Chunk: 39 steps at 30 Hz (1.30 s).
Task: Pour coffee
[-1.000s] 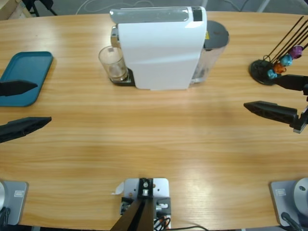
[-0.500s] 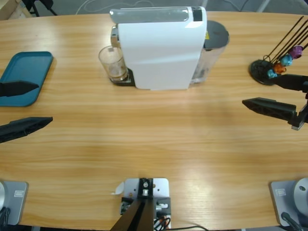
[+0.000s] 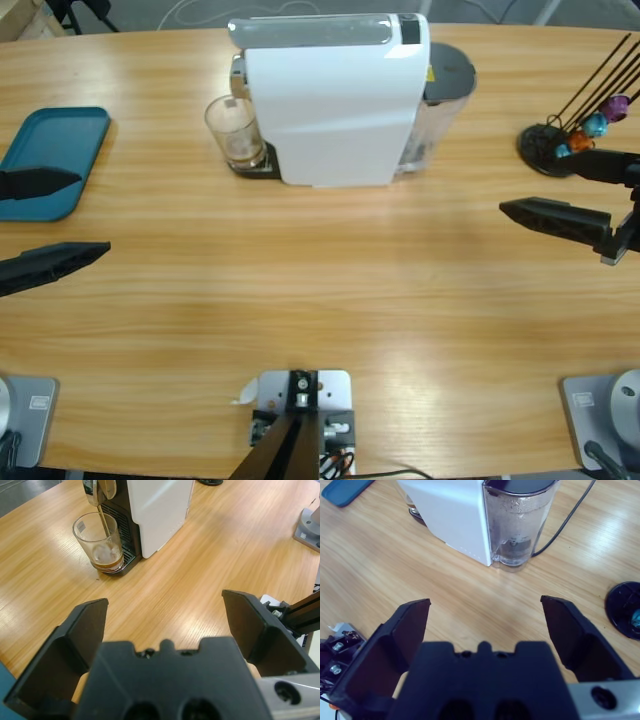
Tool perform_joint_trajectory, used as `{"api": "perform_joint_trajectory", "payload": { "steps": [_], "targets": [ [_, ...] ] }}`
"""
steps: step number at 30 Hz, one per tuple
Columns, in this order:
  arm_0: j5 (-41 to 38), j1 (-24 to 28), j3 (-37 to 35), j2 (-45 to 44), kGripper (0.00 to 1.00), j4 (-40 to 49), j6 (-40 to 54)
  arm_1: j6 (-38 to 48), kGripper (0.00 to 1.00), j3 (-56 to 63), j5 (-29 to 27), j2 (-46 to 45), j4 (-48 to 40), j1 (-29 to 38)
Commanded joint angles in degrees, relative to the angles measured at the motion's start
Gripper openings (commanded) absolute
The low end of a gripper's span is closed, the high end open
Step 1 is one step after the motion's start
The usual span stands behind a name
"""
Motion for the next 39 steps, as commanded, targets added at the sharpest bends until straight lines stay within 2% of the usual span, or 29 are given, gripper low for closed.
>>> {"api": "perform_joint_trajectory", "payload": {
  "steps": [1,8,21,26,31,36,39],
  "targets": [
    [2.58,-0.74,2.95,2.12,1.0,-1.31,-0.35,-0.42,1.0,2.4,-0.37,1.2,-0.63,-0.67],
    [5.2,-0.12,0.31,1.75,1.0,-3.05,3.17,-0.36,1.0,2.59,-0.34,0.86,-0.86,-0.67],
    [5.15,4.27,-8.92,21.88,1.0,-10.59,9.83,-0.19,1.0,2.87,-0.37,-0.74,-0.44,-0.67],
    [5.85,4.29,-8.62,23.87,1.0,-11.26,9.34,-0.19,1.0,2.78,-0.46,0.95,-1.21,-0.67],
    [7.47,3.39,-8.37,21.51,0.977,-13.14,7.4,-0.15,1.0,2.87,-0.46,0.99,-1.25,-0.67],
    [3.6,2.41,-7.32,19.47,1.0,-16.48,7.97,-0.15,1.0,2.45,-0.2,2.59,-1.06,-0.67],
    [3.7,2.89,-6.65,21.84,1.0,-16.66,10.59,-0.15,1.0,2.22,-0.13,2.85,-0.56,-0.67]
  ]
}}
